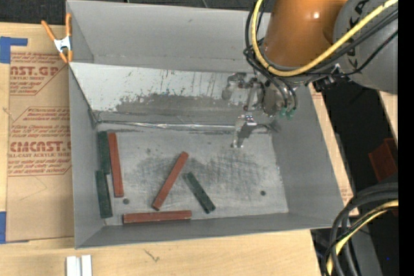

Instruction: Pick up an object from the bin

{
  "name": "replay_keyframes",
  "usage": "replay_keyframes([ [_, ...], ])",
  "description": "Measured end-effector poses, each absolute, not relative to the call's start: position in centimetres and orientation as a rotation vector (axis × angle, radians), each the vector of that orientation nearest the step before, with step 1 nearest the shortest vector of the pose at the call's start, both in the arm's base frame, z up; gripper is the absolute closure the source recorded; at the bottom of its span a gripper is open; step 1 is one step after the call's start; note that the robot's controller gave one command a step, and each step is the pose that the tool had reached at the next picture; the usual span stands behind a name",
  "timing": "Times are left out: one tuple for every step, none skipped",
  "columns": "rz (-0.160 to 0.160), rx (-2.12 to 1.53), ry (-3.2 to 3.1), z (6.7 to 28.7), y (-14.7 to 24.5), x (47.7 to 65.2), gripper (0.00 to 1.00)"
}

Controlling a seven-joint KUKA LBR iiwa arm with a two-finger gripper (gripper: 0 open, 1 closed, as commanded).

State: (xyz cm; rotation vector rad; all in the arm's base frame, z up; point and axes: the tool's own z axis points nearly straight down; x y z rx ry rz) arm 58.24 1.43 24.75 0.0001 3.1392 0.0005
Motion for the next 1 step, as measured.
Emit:
replay_keyframes([
  [-0.001,-0.101,3.132,19.38,1.82,58.14,0.00],
])
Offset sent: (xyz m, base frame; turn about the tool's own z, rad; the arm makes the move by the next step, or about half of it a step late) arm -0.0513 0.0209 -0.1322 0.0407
